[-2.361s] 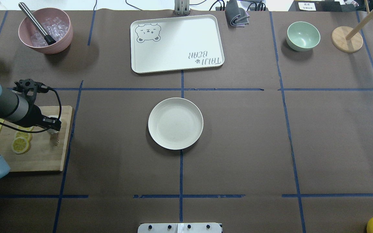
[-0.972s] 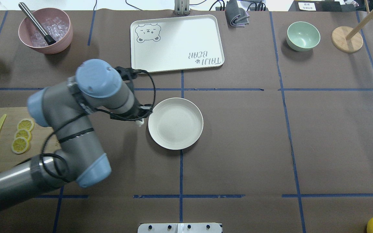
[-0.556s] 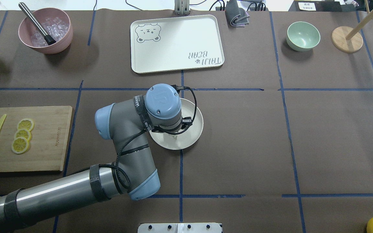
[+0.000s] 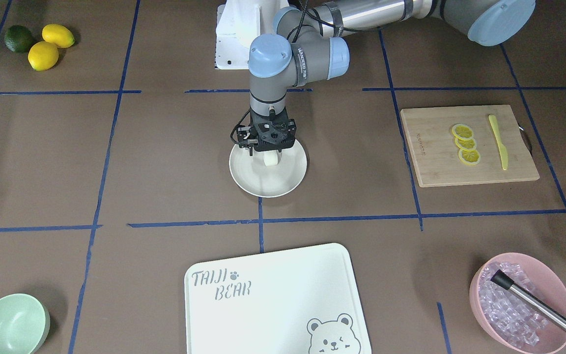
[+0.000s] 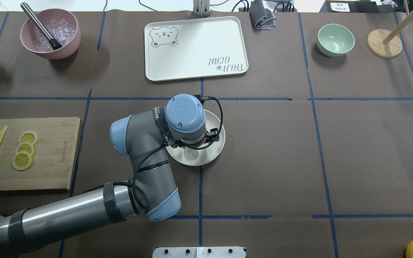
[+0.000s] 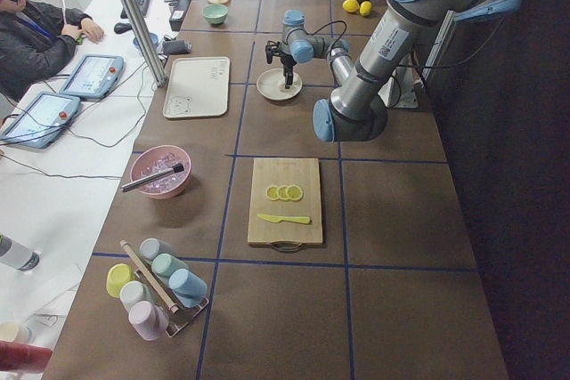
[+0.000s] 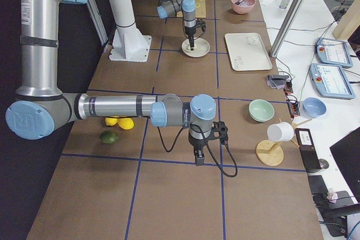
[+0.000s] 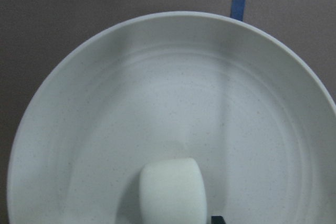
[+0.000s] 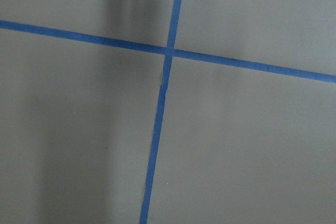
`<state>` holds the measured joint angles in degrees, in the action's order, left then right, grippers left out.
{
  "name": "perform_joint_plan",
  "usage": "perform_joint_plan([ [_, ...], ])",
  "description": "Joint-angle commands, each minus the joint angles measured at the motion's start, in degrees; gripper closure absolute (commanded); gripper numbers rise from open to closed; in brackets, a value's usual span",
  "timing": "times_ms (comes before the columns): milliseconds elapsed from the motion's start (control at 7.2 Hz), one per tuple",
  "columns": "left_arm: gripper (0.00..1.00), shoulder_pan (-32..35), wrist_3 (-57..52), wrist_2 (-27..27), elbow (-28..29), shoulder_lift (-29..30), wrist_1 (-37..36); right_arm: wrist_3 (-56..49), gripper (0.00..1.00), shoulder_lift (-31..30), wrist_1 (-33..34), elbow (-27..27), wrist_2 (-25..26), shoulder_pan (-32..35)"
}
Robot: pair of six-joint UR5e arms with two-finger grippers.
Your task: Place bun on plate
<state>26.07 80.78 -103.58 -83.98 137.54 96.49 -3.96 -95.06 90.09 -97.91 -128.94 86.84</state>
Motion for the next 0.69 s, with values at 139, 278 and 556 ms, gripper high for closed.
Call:
perform_joint_plan([
  [139, 0.0, 9.75, -18.29, -13.8, -14.04, -11.89, -5.93, 0.0, 0.0, 0.05, 0.0, 0.17, 0.0, 0.0],
  [278, 0.0, 14.75, -28.82, -17.76, -19.58, -17.08, -9.96, 0.0, 0.0, 0.14, 0.0, 0.44, 0.09, 0.0],
  [556, 0.0, 24.07, -51.49, -22.87, -24.81, -27.18, -14.21, 0.0, 0.0, 0.14, 0.0, 0.44, 0.09, 0.0],
])
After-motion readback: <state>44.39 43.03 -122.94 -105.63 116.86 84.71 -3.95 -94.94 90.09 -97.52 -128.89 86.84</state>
